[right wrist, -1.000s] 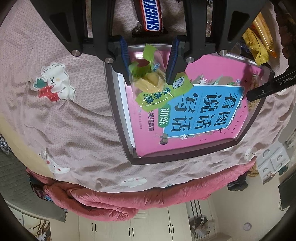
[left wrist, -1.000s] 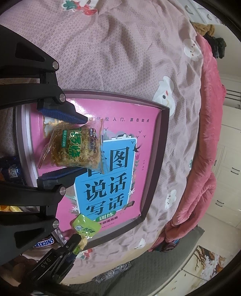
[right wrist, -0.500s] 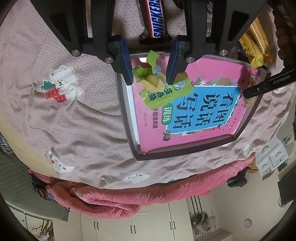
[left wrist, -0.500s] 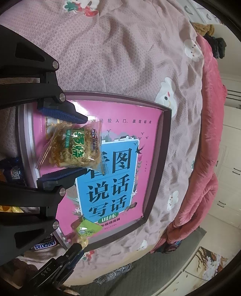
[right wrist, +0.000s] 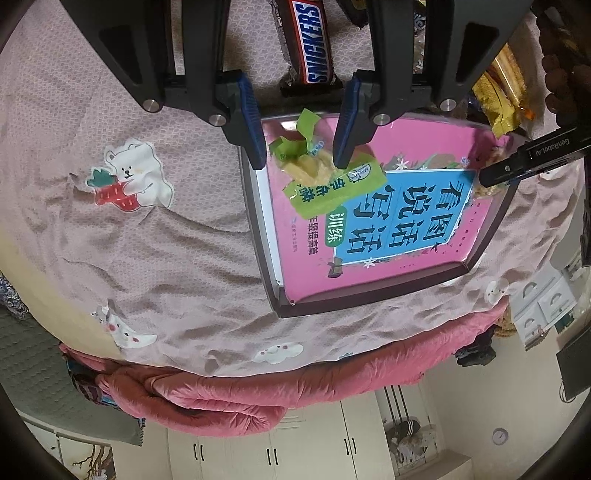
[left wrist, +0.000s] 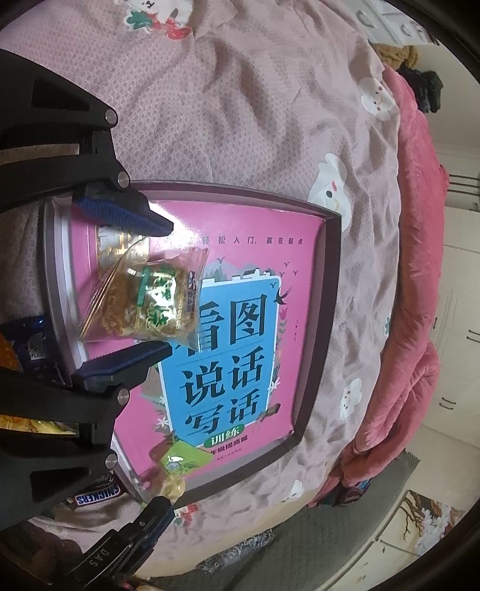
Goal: Organize snacks
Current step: 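Lower and release the pastry bag on the book while right gripper releases green bag, then move both grippers back from the tray to the snack pile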
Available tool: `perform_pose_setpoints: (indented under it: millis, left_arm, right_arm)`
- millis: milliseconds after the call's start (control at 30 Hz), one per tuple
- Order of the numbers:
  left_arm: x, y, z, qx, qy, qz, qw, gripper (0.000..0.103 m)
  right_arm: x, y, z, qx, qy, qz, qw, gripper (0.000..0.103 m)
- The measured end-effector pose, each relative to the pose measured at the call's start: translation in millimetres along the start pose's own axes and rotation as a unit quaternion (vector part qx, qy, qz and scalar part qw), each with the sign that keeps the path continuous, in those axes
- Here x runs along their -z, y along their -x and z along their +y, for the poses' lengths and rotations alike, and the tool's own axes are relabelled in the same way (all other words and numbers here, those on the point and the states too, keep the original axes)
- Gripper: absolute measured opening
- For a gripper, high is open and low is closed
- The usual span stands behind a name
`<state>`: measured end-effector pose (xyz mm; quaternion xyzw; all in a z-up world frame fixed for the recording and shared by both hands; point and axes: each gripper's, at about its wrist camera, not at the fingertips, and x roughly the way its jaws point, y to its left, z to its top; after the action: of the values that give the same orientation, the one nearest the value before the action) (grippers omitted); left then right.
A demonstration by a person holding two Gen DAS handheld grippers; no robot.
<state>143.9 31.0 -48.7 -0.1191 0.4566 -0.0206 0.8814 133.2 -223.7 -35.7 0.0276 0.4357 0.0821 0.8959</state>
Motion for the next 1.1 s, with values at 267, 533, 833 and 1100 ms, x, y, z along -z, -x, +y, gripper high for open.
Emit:
perform_pose_setpoints:
  millis: [267,533,833,1100]
  left_arm:
    - [-1,12,3,0.003,0.006,-0.011,0.9999,0.07]
    - [-3,32,7,0.003,0.016,-0.028,0.9995,0.072]
    - [-1,53,12,-0.007,0.021,-0.04,0.999,0.072]
    - [4,64,9,-0.004,0.02,-0.037,0.9991,0.073]
  right_arm:
    - [0,7,-2,-0.008,-0.006,-0.009,1.0,0.047]
    - [0,15,-1,-0.022,-0.006,-0.02,1.0,0.056]
    - [0,29,3,-0.035,0.008,-0.042,0.998,0.062]
    - [2,41,7,-0.041,0.024,-0.057,0.997,0.067]
